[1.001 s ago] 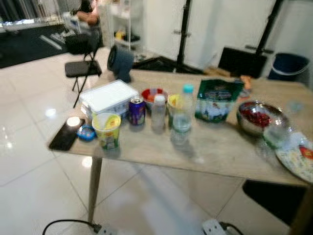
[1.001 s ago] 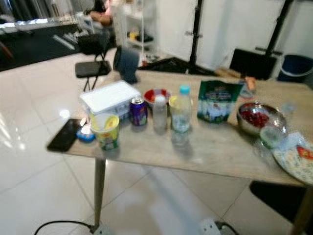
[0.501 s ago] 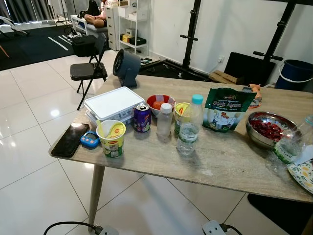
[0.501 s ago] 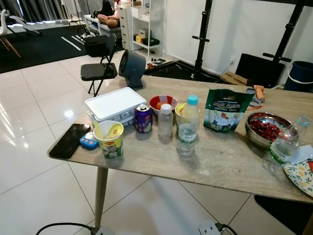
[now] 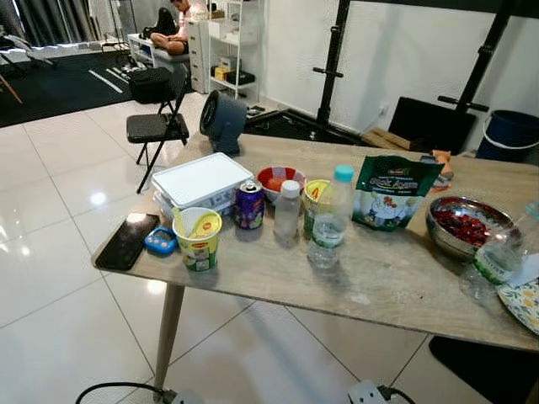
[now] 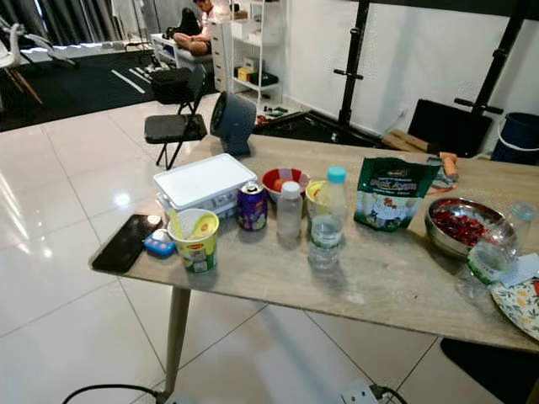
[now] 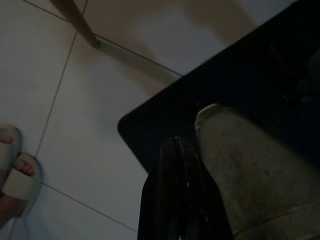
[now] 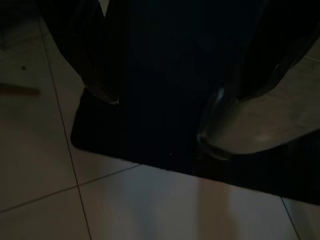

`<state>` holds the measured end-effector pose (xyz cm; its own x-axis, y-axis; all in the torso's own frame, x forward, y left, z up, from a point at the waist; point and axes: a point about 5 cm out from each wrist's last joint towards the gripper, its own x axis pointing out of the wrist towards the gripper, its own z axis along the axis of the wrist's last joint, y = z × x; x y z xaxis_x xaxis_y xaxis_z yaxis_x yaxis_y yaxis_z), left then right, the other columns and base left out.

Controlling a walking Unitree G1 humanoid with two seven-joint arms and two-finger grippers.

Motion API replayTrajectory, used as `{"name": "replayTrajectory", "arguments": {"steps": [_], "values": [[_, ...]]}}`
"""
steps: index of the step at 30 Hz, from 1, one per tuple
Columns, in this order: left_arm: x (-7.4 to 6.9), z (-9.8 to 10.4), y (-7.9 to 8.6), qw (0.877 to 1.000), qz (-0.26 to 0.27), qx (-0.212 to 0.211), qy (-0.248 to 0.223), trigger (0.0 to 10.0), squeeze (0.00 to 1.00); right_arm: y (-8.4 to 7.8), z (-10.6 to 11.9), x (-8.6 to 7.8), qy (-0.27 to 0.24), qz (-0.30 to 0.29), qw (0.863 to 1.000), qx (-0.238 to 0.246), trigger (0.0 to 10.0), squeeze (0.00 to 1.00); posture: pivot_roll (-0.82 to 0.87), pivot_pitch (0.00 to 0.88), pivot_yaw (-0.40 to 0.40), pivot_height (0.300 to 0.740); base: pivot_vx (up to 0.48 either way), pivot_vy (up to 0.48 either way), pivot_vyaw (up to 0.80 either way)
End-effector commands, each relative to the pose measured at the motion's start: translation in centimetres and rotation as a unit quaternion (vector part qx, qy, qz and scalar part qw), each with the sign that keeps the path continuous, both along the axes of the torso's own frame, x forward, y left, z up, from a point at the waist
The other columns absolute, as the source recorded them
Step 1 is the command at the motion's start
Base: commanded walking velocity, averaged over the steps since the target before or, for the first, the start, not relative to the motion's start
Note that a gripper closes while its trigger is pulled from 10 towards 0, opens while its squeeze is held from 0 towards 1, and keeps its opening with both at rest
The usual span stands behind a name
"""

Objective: Restocking fridge

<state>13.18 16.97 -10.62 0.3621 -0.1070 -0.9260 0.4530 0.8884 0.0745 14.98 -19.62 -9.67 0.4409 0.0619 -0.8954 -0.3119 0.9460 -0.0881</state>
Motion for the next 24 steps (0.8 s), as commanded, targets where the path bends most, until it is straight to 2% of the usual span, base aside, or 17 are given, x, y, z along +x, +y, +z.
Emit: {"name": "replayTrajectory", "arguments": {"steps": [1,14,24], "values": [[-1.66,-0.55,-0.21,0.999,0.002,-0.005,0.033,10.0,0.0,-0.69,0.13,0.09,0.0,-0.007,1.0,-0.007,10.0,0.0,-0.04,0.0,-0.019,0.74,0.0,-0.364,0.0],[-1.52,-0.5,0.04,1.0,0.01,0.002,0.026,10.0,0.0,-0.67,0.06,-0.05,0.007,-0.008,1.0,-0.008,10.0,0.0,-0.04,0.0,-0.018,0.74,0.0,0.0,0.0],[-1.53,-0.5,0.18,1.0,0.018,0.005,0.022,10.0,0.0,-0.7,0.07,-0.02,0.007,-0.01,1.0,-0.005,10.0,0.0,-0.04,0.0,-0.018,0.74,0.0,0.0,-0.71]]}}
